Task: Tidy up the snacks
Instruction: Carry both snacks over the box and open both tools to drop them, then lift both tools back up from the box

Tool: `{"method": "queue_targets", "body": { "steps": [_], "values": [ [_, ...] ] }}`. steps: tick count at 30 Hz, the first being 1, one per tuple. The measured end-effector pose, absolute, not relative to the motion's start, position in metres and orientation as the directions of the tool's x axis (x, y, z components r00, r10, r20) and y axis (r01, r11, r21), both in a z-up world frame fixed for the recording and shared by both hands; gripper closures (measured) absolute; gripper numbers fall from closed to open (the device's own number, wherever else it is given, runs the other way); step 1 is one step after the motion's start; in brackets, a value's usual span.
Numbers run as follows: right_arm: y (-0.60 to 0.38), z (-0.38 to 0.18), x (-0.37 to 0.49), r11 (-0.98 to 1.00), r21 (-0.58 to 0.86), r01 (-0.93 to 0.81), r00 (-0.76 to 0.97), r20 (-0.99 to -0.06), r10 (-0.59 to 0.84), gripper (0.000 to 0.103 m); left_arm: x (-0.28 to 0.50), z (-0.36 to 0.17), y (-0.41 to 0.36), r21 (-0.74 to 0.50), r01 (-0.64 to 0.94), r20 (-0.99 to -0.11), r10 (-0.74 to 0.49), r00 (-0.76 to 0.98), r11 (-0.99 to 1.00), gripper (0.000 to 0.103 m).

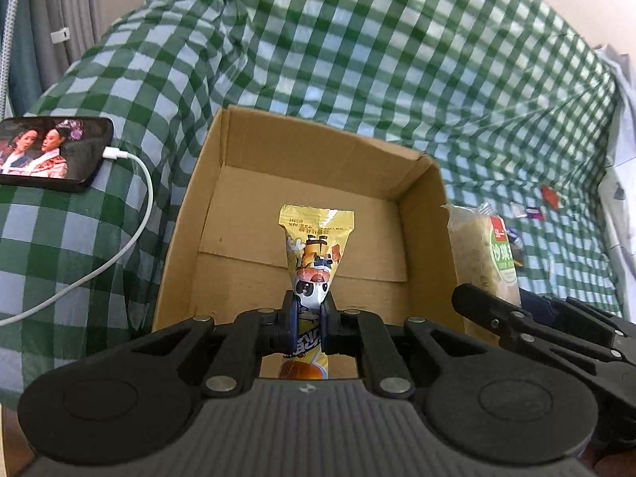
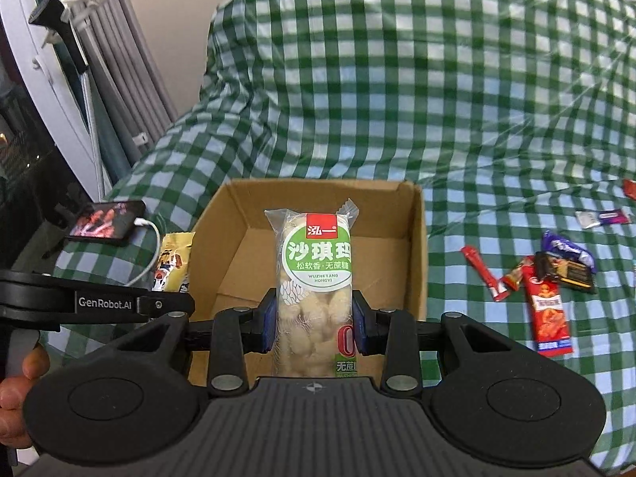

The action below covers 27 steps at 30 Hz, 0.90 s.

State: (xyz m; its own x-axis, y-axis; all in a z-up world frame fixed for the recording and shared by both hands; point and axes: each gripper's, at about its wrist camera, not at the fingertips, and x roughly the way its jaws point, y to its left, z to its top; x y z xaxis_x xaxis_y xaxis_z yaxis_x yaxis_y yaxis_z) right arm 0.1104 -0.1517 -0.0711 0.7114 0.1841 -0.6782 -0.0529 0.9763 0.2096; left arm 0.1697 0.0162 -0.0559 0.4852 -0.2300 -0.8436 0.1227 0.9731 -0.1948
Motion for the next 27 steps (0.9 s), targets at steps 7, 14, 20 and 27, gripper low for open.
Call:
{"method": "queue_targets", "body": {
  "steps": [7, 14, 20, 27],
  "values": [
    [-0.146, -0.095, 0.140, 0.977, 0.206, -0.052, 0.678, -0.711, 0.186, 0.065, 0.195, -0.083, 0.013, -0.164, 0.111, -0.871, -0.197, 0.451, 0.980, 0.092],
    [-0.146, -0.109, 0.154, 0.976, 0.212, -0.050, 0.656, -0.730, 0.192, 0.065, 0.202, -0.092, 0.009, -0.128, 0.113, -0.871, -0.166, 0.462, 0.985, 0.087],
    [-0.149, -0.106, 0.152, 0.973, 0.227, -0.030, 0.674, -0.715, 0.187, 0.033, 0.194, -0.080, 0.007, -0.061, 0.070, -0.827, -0.089, 0.555, 0.996, 0.001],
    [-0.151, -0.092, 0.121, 0.979, 0.202, -0.031, 0.693, -0.701, 0.167, 0.013, 0.160, -0.068, 0.013, -0.029, 0.069, -0.832, -0.062, 0.551, 0.997, 0.001]
  ]
}}
